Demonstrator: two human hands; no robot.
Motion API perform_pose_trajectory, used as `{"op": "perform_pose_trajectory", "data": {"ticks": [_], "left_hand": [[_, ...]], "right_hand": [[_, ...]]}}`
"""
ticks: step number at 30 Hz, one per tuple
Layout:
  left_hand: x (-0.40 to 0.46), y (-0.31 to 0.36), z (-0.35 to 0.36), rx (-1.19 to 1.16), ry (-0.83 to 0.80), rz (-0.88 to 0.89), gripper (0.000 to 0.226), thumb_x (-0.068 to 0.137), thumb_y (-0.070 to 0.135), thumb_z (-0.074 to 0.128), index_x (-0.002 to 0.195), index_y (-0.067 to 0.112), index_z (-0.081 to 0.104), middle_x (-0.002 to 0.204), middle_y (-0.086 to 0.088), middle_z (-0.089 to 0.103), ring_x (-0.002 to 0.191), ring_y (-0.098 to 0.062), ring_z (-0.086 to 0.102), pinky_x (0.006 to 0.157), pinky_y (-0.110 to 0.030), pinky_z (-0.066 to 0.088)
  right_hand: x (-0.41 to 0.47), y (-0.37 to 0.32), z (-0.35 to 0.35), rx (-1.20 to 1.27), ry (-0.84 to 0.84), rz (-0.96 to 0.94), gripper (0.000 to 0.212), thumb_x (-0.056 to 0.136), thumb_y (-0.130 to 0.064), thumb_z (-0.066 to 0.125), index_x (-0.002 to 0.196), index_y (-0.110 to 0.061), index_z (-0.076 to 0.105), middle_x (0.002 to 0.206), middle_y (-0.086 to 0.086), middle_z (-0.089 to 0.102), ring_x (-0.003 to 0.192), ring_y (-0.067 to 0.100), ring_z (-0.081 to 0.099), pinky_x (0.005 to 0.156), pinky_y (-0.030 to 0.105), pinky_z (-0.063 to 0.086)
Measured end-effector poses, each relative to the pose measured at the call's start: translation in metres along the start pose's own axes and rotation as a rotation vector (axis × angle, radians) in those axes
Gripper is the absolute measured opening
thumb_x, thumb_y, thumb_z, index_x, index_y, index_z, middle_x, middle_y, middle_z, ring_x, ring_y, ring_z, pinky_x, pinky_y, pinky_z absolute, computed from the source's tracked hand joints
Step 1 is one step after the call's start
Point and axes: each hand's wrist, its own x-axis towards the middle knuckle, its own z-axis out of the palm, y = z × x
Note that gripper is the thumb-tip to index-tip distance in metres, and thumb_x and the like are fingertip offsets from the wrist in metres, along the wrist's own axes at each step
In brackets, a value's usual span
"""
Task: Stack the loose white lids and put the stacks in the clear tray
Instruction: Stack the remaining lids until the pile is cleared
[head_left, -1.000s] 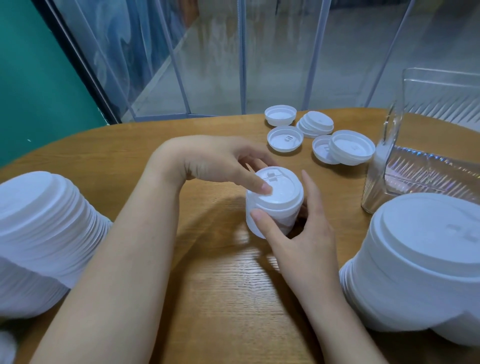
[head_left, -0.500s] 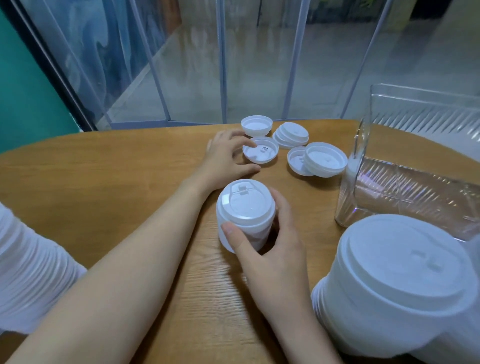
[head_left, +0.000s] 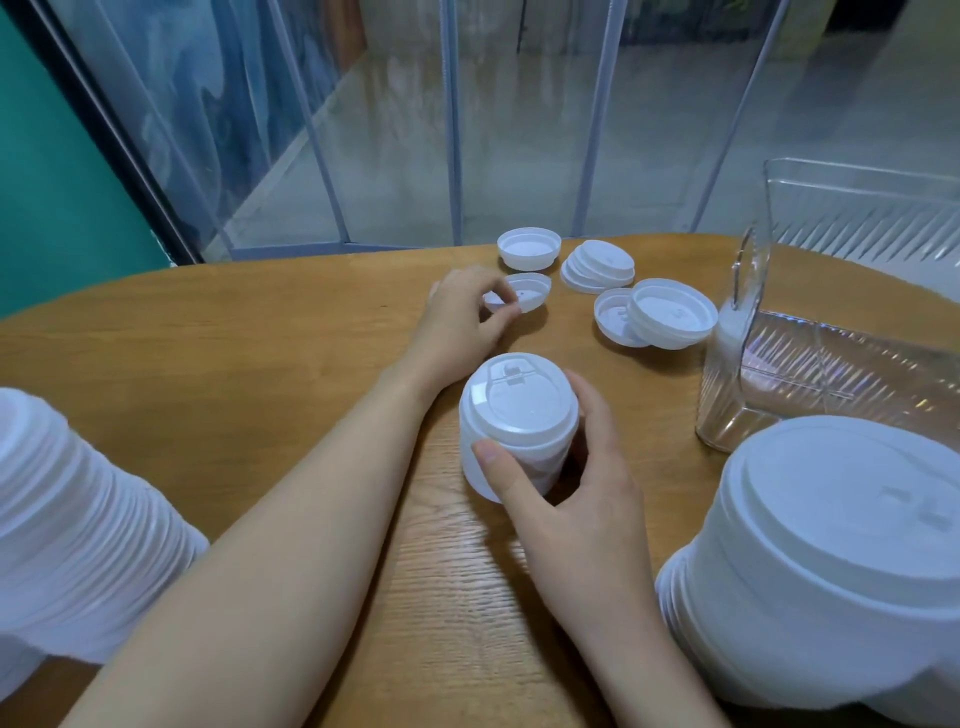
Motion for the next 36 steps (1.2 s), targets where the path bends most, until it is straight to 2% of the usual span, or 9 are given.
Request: {"op": "perform_pose_trajectory", "data": {"ticks": [3, 7, 10, 12, 20, 22, 26, 30, 36], "left_hand": [[-0.003, 0.002, -0.006, -0.275, 0.157, -0.106, 0.008, 0.099, 0.023, 0.066, 0.092, 0.019, 0.063, 0.089, 0.011, 0.067, 0.088, -0.01, 0.062, 0.082, -0.021, 0.047], [0.0, -0.003, -0.013, -0.492, 0.332, -0.283, 0.01, 0.099, 0.025, 0.065, 0.09, 0.022, 0.061, 0.083, 0.007, 0.067, 0.077, -0.006, 0.062, 0.075, -0.036, 0.054], [0.0, -0.003, -0.017, -0.651, 0.408, -0.439, 0.004, 0.102, 0.017, 0.061, 0.101, 0.015, 0.058, 0.076, 0.005, 0.063, 0.063, 0.004, 0.059, 0.062, -0.021, 0.05], [-0.001, -0.007, -0.018, -0.69, 0.441, -0.472, 0.008, 0.103, 0.014, 0.059, 0.11, 0.012, 0.055, 0.074, 0.005, 0.063, 0.061, 0.002, 0.058, 0.062, -0.017, 0.047], [-0.004, -0.013, -0.019, -0.202, 0.241, -0.379, 0.02, 0.103, 0.021, 0.053, 0.095, 0.017, 0.071, 0.084, 0.007, 0.068, 0.082, -0.01, 0.06, 0.074, -0.019, 0.046], [-0.002, -0.017, -0.015, -0.048, 0.18, -0.347, 0.023, 0.103, 0.029, 0.051, 0.094, 0.021, 0.07, 0.089, 0.004, 0.068, 0.094, -0.021, 0.061, 0.087, -0.033, 0.048], [-0.005, -0.013, -0.011, 0.156, 0.002, -0.295, 0.037, 0.099, 0.058, 0.054, 0.114, 0.028, 0.069, 0.107, 0.01, 0.057, 0.109, -0.015, 0.043, 0.094, -0.032, 0.028], [-0.009, -0.007, -0.012, 0.256, -0.095, -0.252, 0.072, 0.075, 0.079, 0.068, 0.127, 0.03, 0.062, 0.114, 0.011, 0.051, 0.114, -0.013, 0.039, 0.096, -0.032, 0.024], [-0.003, 0.008, -0.026, 0.019, 0.0, -0.307, 0.074, 0.061, 0.078, 0.073, 0.117, 0.031, 0.065, 0.115, 0.012, 0.057, 0.117, -0.013, 0.051, 0.106, -0.037, 0.035]], "right_hand": [[0.0, 0.001, 0.0, -0.009, 0.01, -0.012, 0.075, 0.078, -0.041, 0.088, 0.143, -0.039, 0.05, 0.134, -0.029, 0.059, 0.127, -0.013, 0.049, 0.108, 0.014, 0.039], [0.001, 0.001, 0.0, -0.007, 0.012, -0.013, 0.075, 0.078, -0.046, 0.087, 0.143, -0.04, 0.05, 0.134, -0.03, 0.059, 0.127, -0.012, 0.05, 0.106, 0.012, 0.038], [0.001, 0.0, 0.002, -0.008, 0.001, -0.004, 0.075, 0.076, -0.045, 0.084, 0.142, -0.041, 0.049, 0.133, -0.03, 0.059, 0.128, -0.01, 0.05, 0.108, 0.018, 0.041], [0.001, -0.001, 0.002, -0.001, -0.001, 0.009, 0.076, 0.074, -0.048, 0.084, 0.142, -0.044, 0.048, 0.133, -0.031, 0.059, 0.129, -0.01, 0.049, 0.11, 0.022, 0.042], [0.001, -0.003, 0.003, 0.005, -0.003, 0.019, 0.073, 0.074, -0.045, 0.084, 0.139, -0.047, 0.049, 0.131, -0.034, 0.059, 0.127, -0.012, 0.051, 0.109, 0.023, 0.043], [0.002, -0.002, 0.003, 0.006, -0.005, 0.017, 0.075, 0.074, -0.045, 0.084, 0.14, -0.045, 0.049, 0.132, -0.032, 0.059, 0.128, -0.01, 0.051, 0.11, 0.026, 0.043], [0.001, -0.002, 0.003, 0.007, -0.012, 0.018, 0.075, 0.076, -0.046, 0.085, 0.142, -0.044, 0.049, 0.135, -0.028, 0.059, 0.13, -0.007, 0.051, 0.112, 0.032, 0.044], [0.002, -0.001, 0.003, 0.019, -0.005, 0.014, 0.075, 0.077, -0.048, 0.087, 0.141, -0.044, 0.05, 0.134, -0.028, 0.06, 0.13, -0.006, 0.052, 0.112, 0.033, 0.045], [0.004, 0.005, 0.004, 0.018, -0.003, 0.002, 0.081, 0.071, -0.057, 0.079, 0.144, -0.043, 0.048, 0.138, -0.027, 0.059, 0.132, -0.004, 0.051, 0.113, 0.036, 0.045]]}}
